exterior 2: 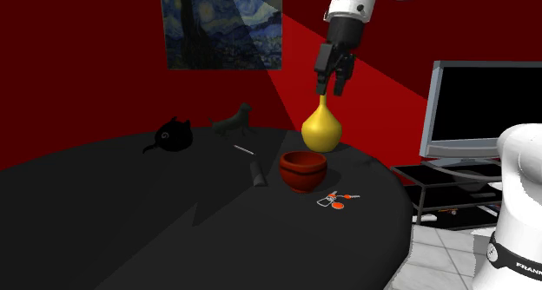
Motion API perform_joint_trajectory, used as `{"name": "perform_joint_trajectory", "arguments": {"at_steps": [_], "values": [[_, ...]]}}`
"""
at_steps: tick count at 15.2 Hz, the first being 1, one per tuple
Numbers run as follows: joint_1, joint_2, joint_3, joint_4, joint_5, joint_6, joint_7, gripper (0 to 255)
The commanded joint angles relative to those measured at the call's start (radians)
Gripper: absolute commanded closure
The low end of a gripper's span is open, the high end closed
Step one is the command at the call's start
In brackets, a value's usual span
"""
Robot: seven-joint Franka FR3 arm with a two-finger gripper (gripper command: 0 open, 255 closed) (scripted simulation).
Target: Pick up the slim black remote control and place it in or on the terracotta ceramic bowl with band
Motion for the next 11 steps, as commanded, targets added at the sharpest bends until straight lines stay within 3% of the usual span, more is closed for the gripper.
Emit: {"name": "perform_joint_trajectory", "arguments": {"at_steps": [1, 11], "values": [[-0.014, 0.073, 0.008, 0.014, 0.004, 0.050, 0.053, 0], [-0.073, 0.428, 0.013, 0.153, 0.014, 0.219, 0.289, 0]]}}
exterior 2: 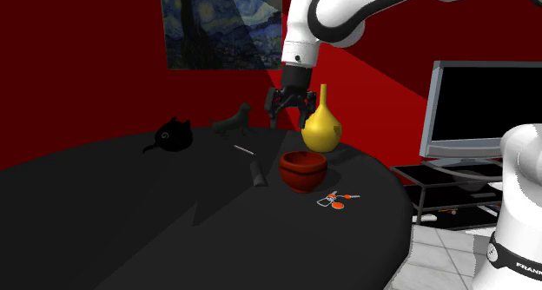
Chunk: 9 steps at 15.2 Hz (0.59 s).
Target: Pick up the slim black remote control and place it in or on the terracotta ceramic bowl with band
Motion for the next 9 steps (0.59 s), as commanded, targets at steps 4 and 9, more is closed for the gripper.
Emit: {"name": "perform_joint_trajectory", "arguments": {"at_steps": [4, 9], "values": [[-0.023, 0.186, -0.014, 0.109, 0.008, 0.053, 0.110, 0], [-0.042, 0.362, -0.037, 0.223, 0.027, 0.089, 0.207, 0]]}}
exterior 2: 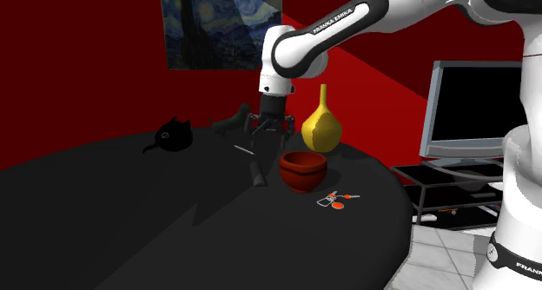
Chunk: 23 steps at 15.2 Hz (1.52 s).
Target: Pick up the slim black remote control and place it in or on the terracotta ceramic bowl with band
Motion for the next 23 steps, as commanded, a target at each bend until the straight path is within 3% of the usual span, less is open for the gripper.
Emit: {"name": "perform_joint_trajectory", "arguments": {"at_steps": [1, 7, 14, 22, 23], "values": [[-0.008, 0.079, -0.010, 0.055, 0.010, 0.014, 0.039, 0], [-0.033, 0.262, -0.037, 0.194, 0.045, 0.029, 0.129, 0], [-0.033, 0.318, -0.032, 0.172, 0.054, 0.107, 0.123, 0], [-0.033, 0.318, -0.032, 0.172, 0.054, 0.107, 0.123, 0], [-0.033, 0.318, -0.032, 0.172, 0.054, 0.107, 0.123, 255]]}}
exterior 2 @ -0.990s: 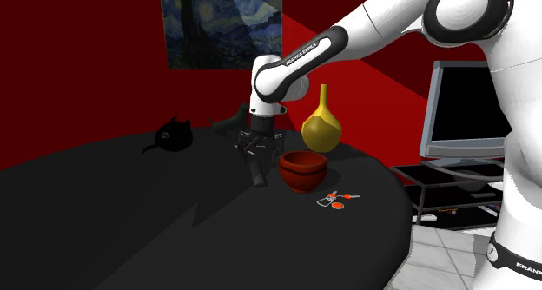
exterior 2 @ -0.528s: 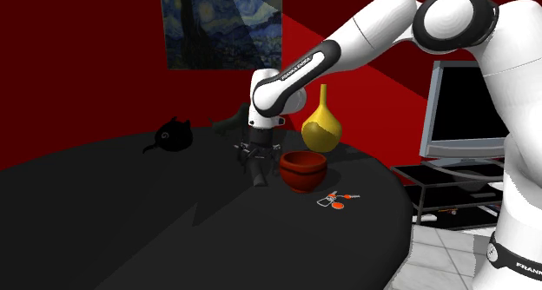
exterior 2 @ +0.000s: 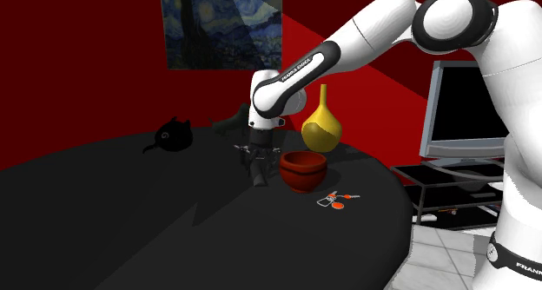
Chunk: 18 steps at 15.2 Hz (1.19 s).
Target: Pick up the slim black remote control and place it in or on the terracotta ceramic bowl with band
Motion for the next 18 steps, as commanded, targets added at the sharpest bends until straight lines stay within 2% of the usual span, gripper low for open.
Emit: {"name": "perform_joint_trajectory", "arguments": {"at_steps": [1, 9, 18], "values": [[0.000, 0.000, 0.000, 0.000, 0.000, 0.000, 0.000, 255], [0.000, 0.000, 0.000, 0.000, 0.000, 0.000, 0.000, 255], [0.002, -0.057, -0.005, 0.041, -0.010, -0.098, 0.011, 255]]}}
